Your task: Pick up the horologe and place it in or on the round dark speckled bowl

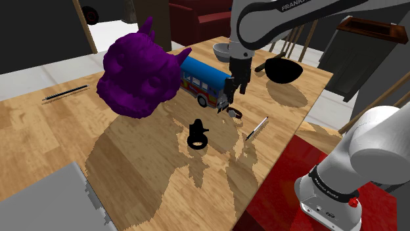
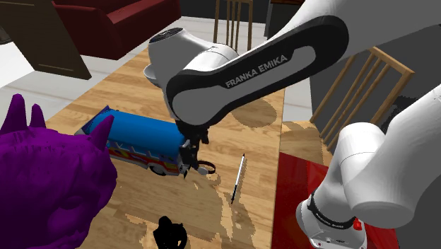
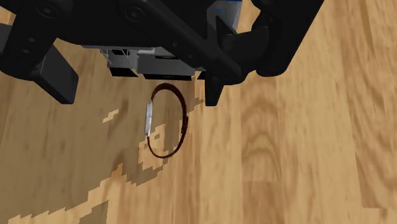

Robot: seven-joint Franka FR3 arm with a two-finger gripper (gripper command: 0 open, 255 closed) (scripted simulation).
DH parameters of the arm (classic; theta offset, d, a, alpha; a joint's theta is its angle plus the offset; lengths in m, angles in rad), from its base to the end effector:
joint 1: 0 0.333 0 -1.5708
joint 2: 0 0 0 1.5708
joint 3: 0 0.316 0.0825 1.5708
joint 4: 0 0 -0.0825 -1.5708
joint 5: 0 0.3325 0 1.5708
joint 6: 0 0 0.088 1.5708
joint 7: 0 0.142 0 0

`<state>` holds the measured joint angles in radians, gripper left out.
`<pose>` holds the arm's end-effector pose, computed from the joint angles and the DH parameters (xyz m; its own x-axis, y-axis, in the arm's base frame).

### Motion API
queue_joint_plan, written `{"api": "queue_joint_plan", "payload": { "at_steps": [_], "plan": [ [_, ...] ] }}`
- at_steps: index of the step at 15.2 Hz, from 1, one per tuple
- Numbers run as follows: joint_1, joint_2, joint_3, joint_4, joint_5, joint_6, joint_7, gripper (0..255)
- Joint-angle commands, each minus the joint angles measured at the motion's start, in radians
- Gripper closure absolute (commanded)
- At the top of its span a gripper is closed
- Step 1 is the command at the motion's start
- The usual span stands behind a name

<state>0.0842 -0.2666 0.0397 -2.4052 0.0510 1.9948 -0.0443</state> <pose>0.3843 0.0528 0.3971 0.9795 0.1426 -0.1421 0.1384 -0.9896 -0.0389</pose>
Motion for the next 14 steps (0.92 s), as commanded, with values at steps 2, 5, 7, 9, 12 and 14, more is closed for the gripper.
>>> {"api": "queue_joint_plan", "payload": {
  "at_steps": [2,5,7,9,12,14],
  "plan": [
    [0.004,0.042,0.003,-0.004,0.007,0.037,-0.001,0],
    [0.005,0.056,0.004,-0.033,0.009,0.080,-0.001,0],
    [0.005,0.067,0.005,-0.051,0.010,0.109,-0.002,0],
    [0.006,0.075,0.006,-0.065,0.011,0.132,-0.002,0],
    [0.006,0.076,0.006,-0.065,0.011,0.133,-0.002,0],
    [0.006,0.076,0.006,-0.065,0.011,0.133,-0.002,0]
  ]
}}
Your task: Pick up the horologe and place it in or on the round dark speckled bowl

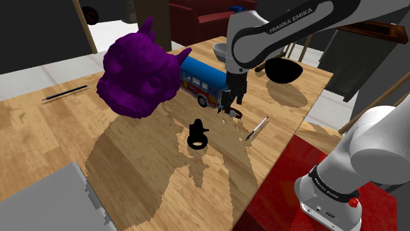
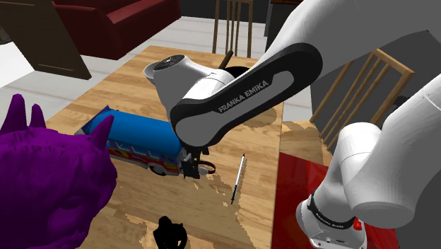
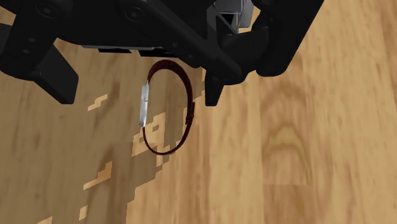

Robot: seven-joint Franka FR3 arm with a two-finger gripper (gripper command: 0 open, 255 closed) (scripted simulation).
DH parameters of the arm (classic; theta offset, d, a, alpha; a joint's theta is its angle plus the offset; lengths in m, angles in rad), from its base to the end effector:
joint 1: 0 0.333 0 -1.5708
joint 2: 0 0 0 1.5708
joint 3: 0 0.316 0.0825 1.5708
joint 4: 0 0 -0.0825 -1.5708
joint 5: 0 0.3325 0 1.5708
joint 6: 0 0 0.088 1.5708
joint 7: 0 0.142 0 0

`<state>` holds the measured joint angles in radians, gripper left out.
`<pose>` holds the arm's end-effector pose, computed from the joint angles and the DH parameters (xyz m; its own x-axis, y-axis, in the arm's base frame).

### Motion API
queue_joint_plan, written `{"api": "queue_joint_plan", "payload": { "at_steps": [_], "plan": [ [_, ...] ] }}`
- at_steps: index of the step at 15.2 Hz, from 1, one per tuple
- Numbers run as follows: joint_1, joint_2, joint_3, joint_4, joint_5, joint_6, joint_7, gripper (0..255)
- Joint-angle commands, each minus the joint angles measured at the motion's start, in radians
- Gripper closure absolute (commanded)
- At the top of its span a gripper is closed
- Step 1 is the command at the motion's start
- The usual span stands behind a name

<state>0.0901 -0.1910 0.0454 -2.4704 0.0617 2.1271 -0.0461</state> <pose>0.3885 0.0574 0.3515 0.9780 0.1448 -0.1505 0.1395 -0.9892 -0.0452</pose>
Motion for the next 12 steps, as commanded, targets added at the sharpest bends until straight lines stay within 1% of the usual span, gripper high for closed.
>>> {"api": "queue_joint_plan", "payload": {
  "at_steps": [1,2,3,12],
  "plan": [
    [0.000,0.000,0.000,0.000,0.000,0.000,0.000,0],
    [0.000,0.000,0.000,0.000,0.000,0.000,0.000,0],
    [0.000,0.000,0.000,0.000,0.000,0.000,0.000,255],
    [0.000,0.000,0.000,0.000,0.000,0.000,0.000,255]
  ]
}}
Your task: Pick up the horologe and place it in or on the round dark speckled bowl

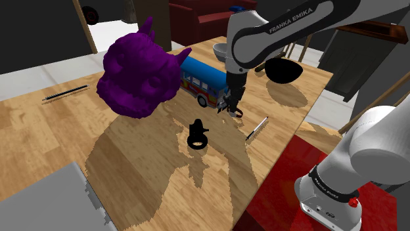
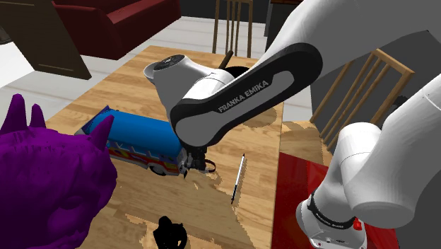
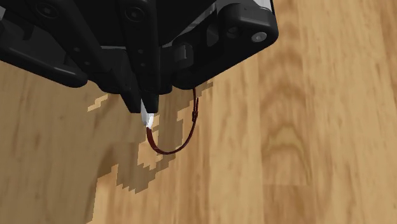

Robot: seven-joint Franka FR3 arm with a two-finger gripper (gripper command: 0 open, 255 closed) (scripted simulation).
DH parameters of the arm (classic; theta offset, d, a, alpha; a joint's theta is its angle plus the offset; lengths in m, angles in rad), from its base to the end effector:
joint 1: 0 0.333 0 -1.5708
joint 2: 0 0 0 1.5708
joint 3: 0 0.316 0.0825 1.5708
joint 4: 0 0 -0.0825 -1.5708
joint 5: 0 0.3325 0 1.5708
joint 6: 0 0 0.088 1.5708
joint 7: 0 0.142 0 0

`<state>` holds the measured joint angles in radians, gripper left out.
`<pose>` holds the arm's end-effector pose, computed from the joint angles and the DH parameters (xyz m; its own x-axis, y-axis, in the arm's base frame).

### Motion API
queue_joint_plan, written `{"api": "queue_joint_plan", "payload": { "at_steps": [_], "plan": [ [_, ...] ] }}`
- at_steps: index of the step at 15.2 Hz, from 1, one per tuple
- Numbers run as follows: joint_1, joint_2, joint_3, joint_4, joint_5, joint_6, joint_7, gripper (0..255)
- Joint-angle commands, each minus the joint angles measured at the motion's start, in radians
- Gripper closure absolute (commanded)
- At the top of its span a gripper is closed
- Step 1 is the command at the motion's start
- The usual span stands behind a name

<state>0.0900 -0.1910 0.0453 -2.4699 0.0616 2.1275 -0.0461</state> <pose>0.3887 0.0574 0.3517 0.9781 0.1447 -0.1496 0.1394 -0.9892 -0.0451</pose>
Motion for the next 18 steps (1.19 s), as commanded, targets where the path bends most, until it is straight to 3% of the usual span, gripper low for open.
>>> {"api": "queue_joint_plan", "payload": {
  "at_steps": [1,18],
  "plan": [
    [0.000,-0.008,0.000,0.006,0.000,-0.015,0.000,255],
    [-0.001,-0.112,-0.004,0.147,-0.004,-0.259,0.009,255]
  ]
}}
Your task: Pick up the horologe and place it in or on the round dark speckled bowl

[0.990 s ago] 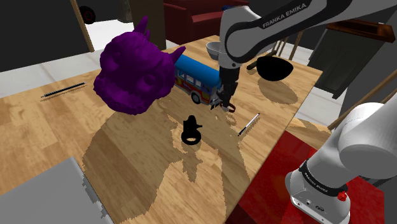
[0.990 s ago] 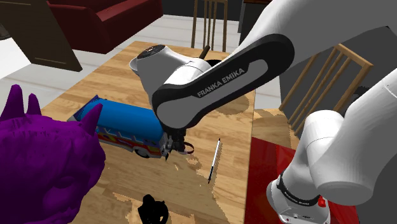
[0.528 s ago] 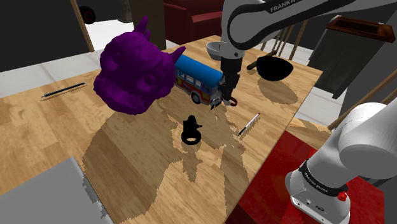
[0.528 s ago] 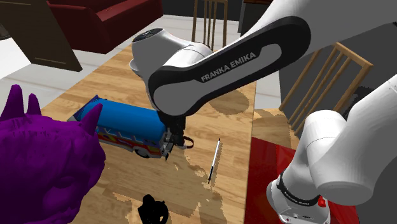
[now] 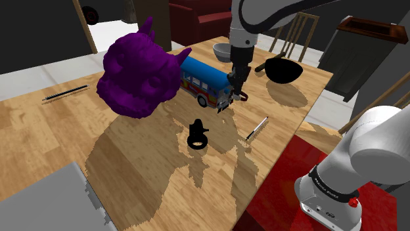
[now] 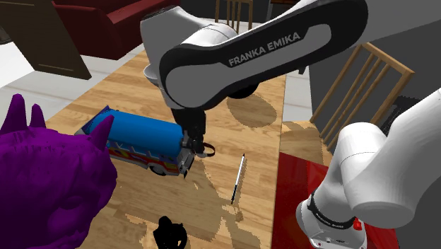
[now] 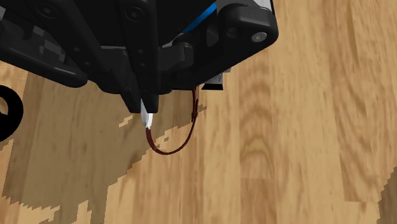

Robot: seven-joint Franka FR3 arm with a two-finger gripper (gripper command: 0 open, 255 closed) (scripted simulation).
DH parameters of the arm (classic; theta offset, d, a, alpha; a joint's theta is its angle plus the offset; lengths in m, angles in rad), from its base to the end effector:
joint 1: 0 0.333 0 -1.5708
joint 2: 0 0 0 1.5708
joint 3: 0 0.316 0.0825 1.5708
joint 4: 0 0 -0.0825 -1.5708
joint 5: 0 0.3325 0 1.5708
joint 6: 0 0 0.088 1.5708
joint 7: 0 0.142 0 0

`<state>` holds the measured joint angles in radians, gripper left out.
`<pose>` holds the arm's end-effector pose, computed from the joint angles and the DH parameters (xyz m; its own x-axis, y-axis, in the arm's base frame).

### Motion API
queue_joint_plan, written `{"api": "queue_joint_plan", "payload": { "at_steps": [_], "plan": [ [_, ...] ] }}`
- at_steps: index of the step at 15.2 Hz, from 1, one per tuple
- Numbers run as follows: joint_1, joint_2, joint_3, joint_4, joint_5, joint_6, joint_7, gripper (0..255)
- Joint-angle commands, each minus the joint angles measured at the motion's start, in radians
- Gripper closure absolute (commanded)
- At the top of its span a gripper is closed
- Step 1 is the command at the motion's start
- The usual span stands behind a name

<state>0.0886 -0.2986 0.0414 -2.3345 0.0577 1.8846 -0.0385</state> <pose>0.3817 0.0567 0.4302 0.9781 0.1450 -0.1496 0.1398 -0.9892 -0.0452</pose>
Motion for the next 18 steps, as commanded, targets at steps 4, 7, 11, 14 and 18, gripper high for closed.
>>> {"api": "queue_joint_plan", "payload": {
  "at_steps": [4,7,11,14,18],
  "plan": [
    [0.000,-0.018,-0.001,0.053,-0.001,-0.072,0.003,255],
    [-0.001,-0.026,-0.002,0.086,-0.002,-0.113,0.004,255],
    [-0.001,-0.034,-0.003,0.133,-0.002,-0.168,0.006,255],
    [-0.001,-0.037,-0.003,0.171,-0.003,-0.208,0.008,255],
    [-0.032,-0.037,-0.052,0.188,-0.031,-0.228,-0.063,255]
  ]
}}
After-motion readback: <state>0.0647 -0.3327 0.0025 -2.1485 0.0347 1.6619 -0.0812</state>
